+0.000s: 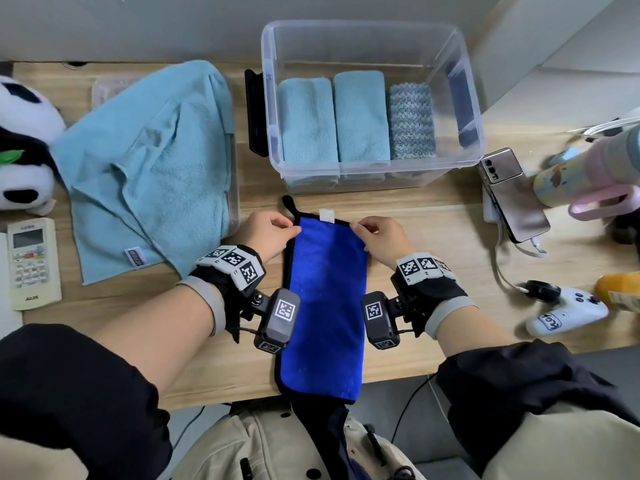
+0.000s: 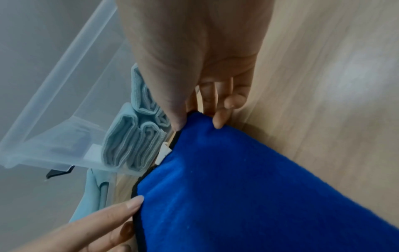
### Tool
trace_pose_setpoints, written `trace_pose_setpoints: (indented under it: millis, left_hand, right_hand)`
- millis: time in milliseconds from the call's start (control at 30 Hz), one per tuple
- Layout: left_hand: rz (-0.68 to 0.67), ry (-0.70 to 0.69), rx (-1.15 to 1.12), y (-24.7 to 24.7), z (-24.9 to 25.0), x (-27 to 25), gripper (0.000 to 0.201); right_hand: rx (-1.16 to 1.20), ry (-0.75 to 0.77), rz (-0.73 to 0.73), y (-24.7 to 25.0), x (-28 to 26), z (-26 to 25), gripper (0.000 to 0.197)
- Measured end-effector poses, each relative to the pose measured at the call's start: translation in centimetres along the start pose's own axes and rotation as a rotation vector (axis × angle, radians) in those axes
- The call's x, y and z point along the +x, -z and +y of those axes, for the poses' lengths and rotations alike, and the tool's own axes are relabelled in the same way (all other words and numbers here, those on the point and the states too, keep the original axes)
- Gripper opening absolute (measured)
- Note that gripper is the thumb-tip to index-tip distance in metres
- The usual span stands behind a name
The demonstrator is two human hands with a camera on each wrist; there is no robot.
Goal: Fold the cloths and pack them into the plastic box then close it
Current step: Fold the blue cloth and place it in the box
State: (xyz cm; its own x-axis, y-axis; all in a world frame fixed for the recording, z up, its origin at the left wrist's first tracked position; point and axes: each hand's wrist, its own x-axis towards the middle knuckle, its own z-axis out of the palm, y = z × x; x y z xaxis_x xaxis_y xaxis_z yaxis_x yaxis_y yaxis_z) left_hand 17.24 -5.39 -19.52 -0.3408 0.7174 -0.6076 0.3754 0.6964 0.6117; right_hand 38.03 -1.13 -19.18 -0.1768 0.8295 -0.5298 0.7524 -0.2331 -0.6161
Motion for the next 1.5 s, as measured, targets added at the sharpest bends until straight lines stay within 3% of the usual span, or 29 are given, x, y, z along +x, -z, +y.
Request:
trace_pose_setpoints:
  millis: [233,400,567,633,667,800,1000,1067,1200,1500]
  left_hand:
    - [0.039,0.004,0.176,-0.1,-0.9,-0.8,0.021]
    - [0.110,-0.053,0.210,-0.5,-0.2,-1.3,0.009]
    - [0.018,-0.015,0.229,-1.5,0.0,-0.7,0.023]
    - [-0.025,-0.017,0.226,-1.9,0.0,-0.6,0.046]
    - [-0.030,-0.013,0.208,-1.9,0.2,-0.6,0.048]
    - [0.013,-0.017,0.149,-1.0,1.1,-0.2,0.027]
    - [0.044,-0.047,0.117,-0.3,0.5,0.2,0.035]
    - [0.061,-0.035,0.095,-0.1,-0.3,-0.3,0.033]
    - [-0.097,0.054,0.153,-0.1,-2.7,-1.8,0.025]
    - [-0.423,0.214,0.321,0.1,-4.7,-6.4,0.029]
  right_hand:
    - [-0.129,0.014,0.114,0.3,0.6,0.0,0.017]
    - [-0.145,-0.011,0.157,-0.3,0.7,0.1,0.012]
    - [-0.079,-0.018,0.159,-0.6,0.5,0.2,0.013]
    - [-0.027,-0.010,0.178,-0.4,0.5,0.1,0.012]
    - [0.000,-0.005,0.191,-0.3,0.6,0.0,0.013]
    - [0.093,0.028,0.236,0.0,1.3,-0.6,0.027]
    - [0.044,0.080,0.270,-0.4,0.7,-0.3,0.011]
    - [0.068,0.110,0.204,-0.7,-0.1,0.0,0.009]
    - [0.074,0.115,0.018,-1.8,-2.3,0.9,0.009]
    - [0.071,0.081,-0.125,-3.8,-6.1,1.9,0.008]
